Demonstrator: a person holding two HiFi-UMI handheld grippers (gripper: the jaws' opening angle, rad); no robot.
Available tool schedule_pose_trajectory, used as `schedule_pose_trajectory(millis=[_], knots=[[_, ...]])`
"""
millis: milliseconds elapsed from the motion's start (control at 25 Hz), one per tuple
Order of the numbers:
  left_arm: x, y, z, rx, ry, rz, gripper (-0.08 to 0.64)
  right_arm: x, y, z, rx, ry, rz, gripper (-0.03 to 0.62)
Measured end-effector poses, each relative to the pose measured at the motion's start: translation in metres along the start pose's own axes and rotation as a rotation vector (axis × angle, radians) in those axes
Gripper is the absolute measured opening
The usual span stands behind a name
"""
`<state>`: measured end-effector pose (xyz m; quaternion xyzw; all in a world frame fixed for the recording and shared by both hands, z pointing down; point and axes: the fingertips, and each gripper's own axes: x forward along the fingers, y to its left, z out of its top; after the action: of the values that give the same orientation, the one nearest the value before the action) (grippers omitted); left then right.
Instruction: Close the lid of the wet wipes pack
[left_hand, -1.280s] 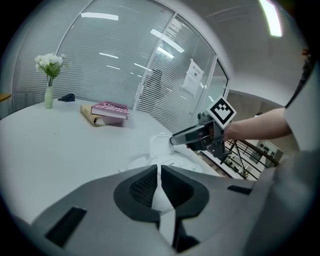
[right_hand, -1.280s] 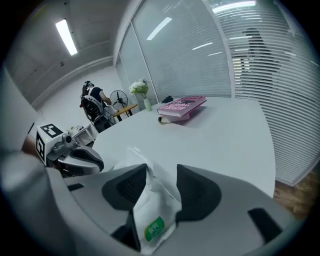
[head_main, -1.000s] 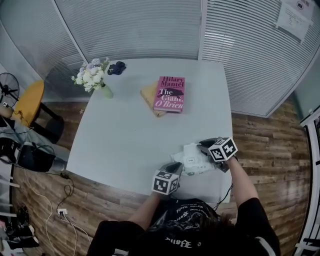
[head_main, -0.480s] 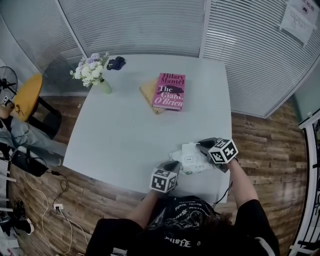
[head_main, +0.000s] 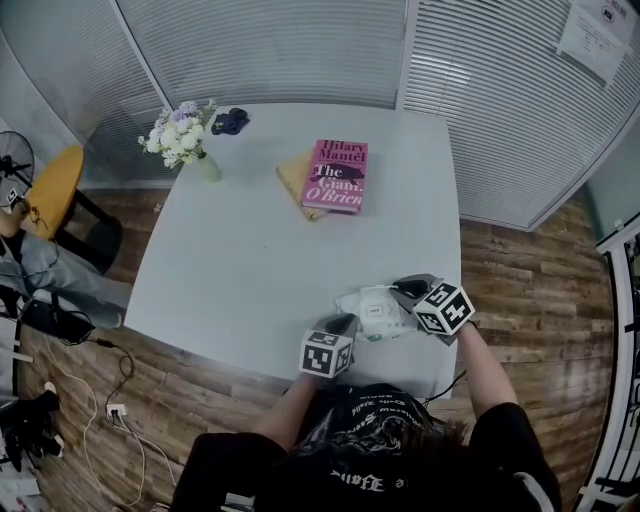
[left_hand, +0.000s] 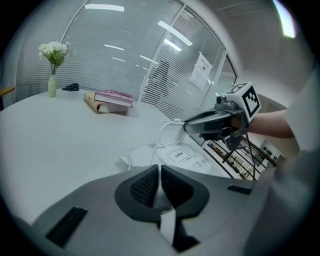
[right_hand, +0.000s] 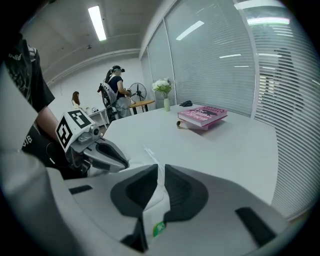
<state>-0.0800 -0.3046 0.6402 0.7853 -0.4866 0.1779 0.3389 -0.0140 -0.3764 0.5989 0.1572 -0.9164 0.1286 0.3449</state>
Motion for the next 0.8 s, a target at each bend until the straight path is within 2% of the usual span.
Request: schedule_pose_trajectory(millis=[440, 640, 800], knots=[[-0.003, 0.0, -0.001, -0.04, -0.031, -0.002, 0.012, -0.009, 0.017, -0.001, -0.084, -0.024, -0.09, 0.058], [-0.002, 0.003, -0.001, -0.048, -0.034, -0.001, 0.012, -0.01, 0.026, -0.01, -0.11, 0.0, -0.084, 0.072], [-0.002, 0.003, -0.001, -0.051, -0.04, 0.005, 0.012, -0.013, 0.033, -0.017, -0.087, 0.008, -0.067, 0.083]])
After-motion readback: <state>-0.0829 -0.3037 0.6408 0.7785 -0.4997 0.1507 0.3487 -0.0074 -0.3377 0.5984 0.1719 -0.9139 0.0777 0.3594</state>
